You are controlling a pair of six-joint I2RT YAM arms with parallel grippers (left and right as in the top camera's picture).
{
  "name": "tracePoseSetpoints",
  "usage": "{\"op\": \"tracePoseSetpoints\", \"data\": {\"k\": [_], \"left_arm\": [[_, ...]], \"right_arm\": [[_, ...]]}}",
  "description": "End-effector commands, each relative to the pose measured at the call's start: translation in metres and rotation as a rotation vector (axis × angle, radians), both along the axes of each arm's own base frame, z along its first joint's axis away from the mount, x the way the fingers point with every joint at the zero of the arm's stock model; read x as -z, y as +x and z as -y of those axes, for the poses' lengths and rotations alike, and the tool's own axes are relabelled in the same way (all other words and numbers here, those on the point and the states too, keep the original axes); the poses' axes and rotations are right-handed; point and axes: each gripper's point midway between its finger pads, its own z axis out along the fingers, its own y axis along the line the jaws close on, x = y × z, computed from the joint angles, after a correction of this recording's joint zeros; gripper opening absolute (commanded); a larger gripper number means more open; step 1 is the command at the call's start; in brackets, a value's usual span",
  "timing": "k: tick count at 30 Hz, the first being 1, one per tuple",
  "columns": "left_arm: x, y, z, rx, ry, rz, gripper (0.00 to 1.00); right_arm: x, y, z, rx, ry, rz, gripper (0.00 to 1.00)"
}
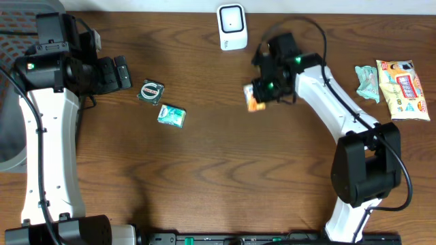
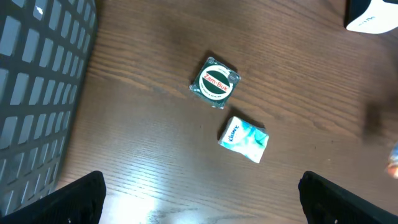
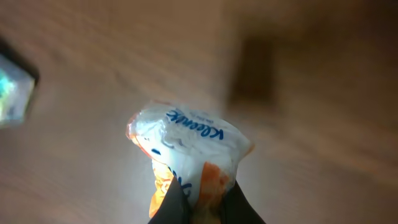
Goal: Scan the item barcode
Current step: 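Raise the orange Kleenex pack to the scanner, then carry the orange Kleenex pack right and drop it by the others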
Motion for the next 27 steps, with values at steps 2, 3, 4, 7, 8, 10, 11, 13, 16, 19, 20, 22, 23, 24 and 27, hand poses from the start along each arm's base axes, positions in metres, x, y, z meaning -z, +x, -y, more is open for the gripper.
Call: {"op": "tracePoseSetpoints", "data": {"k": [2,3,4,7,8,10,11,13,16,19,20,22,23,24,27], "left_arm": [[0.002,0.0,-0.001,-0.01,-0.003,-0.006,0.98],[0.002,0.0,-0.001,-0.009,-0.003,-0.006,0.98],[0.002,0.0,-0.001,-0.009,-0.003,-0.006,0.98],[0.002,0.0,-0.001,-0.009,-0.003,-0.006,0.98],[0.002,0.0,-0.001,-0.009,-0.003,-0.006,0.98],[0.002,0.0,-0.001,-0.009,-0.003,-0.006,0.98],[0.002,0.0,-0.001,-0.009,-0.003,-0.006,0.98],[0.002,0.0,-0.001,-0.01,-0.003,-0.006,0.98],[0.002,0.0,-0.001,-0.009,-0.003,-0.006,0.98],[0.002,0.0,-0.001,-0.009,-0.003,-0.006,0.98],[0.002,0.0,-0.001,-0.009,-0.003,-0.006,0.98],[0.002,0.0,-0.001,-0.009,-0.003,-0.006,0.98],[0.002,0.0,-0.001,-0.009,-0.003,-0.006,0.98],[0.002,0.0,-0.001,-0.009,-0.003,-0.006,0.98],[0.002,0.0,-0.001,-0.009,-0.003,-0.006,0.98]], "right_arm": [[-0.06,0.071,-0.001,0.032,-0.121,0.222,0.01],[-0.065,0.086,-0.004,0.008,-0.147,0.248,0.01],[-0.067,0.103,0.0,0.013,-0.208,0.286,0.01],[-0.076,0.145,0.015,0.029,-0.423,0.438,0.01],[-0.078,0.154,0.015,0.017,-0.475,0.482,0.01],[-0.084,0.176,0.004,-0.075,-0.574,0.602,0.01],[-0.085,0.184,-0.004,-0.138,-0.602,0.645,0.01],[-0.087,0.199,-0.024,-0.275,-0.672,0.744,0.01],[-0.085,0.212,-0.049,-0.423,-0.778,0.842,0.01],[-0.071,0.218,-0.071,-0.544,-0.852,0.893,0.01],[-0.06,0.22,-0.075,-0.592,-0.882,0.89,0.01],[-0.042,0.221,-0.076,-0.633,-0.904,0.869,0.01],[-0.033,0.221,-0.076,-0.64,-0.903,0.856,0.01],[-0.031,0.22,-0.077,-0.645,-0.904,0.855,0.01],[-0.028,0.22,-0.078,-0.66,-0.916,0.85,0.01]]}}
